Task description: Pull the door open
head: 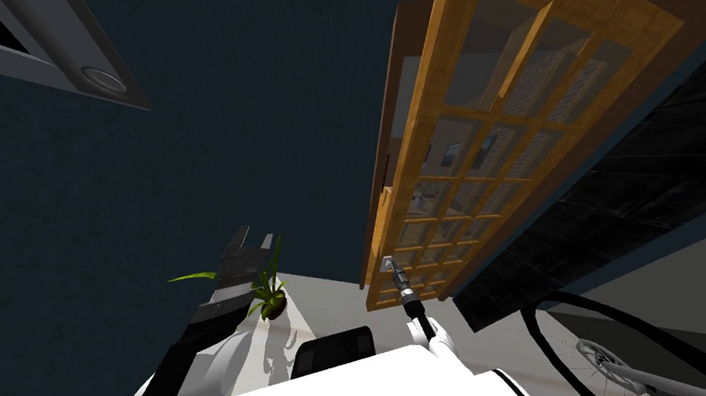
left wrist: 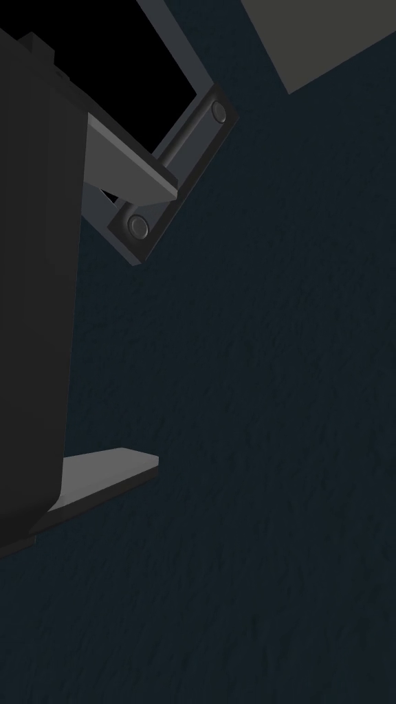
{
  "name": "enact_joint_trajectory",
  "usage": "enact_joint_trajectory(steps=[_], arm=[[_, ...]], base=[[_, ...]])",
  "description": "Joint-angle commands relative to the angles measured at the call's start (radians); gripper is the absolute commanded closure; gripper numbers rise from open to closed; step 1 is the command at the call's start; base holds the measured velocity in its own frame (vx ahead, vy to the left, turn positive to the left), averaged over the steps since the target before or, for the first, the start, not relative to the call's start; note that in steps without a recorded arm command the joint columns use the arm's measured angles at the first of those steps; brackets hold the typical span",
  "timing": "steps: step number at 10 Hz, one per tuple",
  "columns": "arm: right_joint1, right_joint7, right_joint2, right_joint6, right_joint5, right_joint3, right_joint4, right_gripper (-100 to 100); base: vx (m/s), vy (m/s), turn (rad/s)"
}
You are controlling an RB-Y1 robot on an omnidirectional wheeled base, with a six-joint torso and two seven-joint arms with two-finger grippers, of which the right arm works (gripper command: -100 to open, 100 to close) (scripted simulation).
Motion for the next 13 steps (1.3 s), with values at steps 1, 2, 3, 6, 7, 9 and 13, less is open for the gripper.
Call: enact_joint_trajectory(steps=[1,2,3,6,7,9,13], arm=[[-0.035,-0.001,0.017,-0.034,0.008,0.015,0.050,100],[-0.038,-0.042,0.016,-0.033,-0.008,0.027,0.056,100],[-0.041,-0.070,0.014,-0.032,-0.023,0.038,0.059,100],[-0.043,-0.125,0.012,-0.031,-0.038,0.050,0.062,100],[-0.046,-0.153,0.010,-0.030,-0.054,0.061,0.064,100],[-0.052,-0.181,-0.002,-0.019,-0.068,0.041,0.092,-100],[-0.060,-0.257,0.007,-0.012,-0.091,0.044,0.094,-100]], base=[[0.002,0.001,0.012],[-0.018,-0.006,0.025],[-0.038,-0.024,0.063],[-0.026,-0.006,0.010],[-0.043,-0.024,0.082],[-0.049,-0.041,0.007],[-0.066,0.004,0.058]])
